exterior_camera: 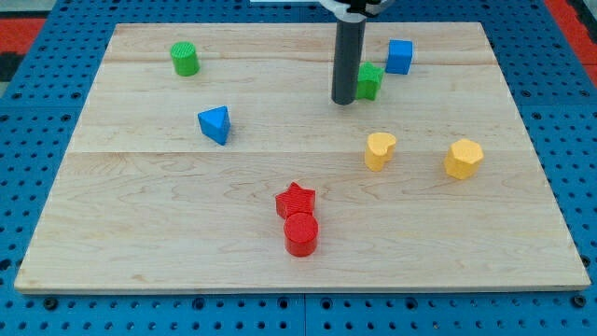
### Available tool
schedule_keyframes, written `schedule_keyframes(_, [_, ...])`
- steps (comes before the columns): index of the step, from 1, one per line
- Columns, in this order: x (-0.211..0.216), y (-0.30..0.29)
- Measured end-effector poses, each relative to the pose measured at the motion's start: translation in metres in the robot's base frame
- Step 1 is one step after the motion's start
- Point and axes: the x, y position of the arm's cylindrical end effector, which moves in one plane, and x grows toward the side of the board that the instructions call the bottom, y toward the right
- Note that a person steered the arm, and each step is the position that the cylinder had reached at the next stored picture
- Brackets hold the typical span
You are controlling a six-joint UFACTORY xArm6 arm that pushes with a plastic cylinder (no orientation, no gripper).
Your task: Move green star a bit up and right
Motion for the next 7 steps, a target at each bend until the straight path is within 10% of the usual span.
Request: schedule_keyframes(7, [-0.026, 0.021])
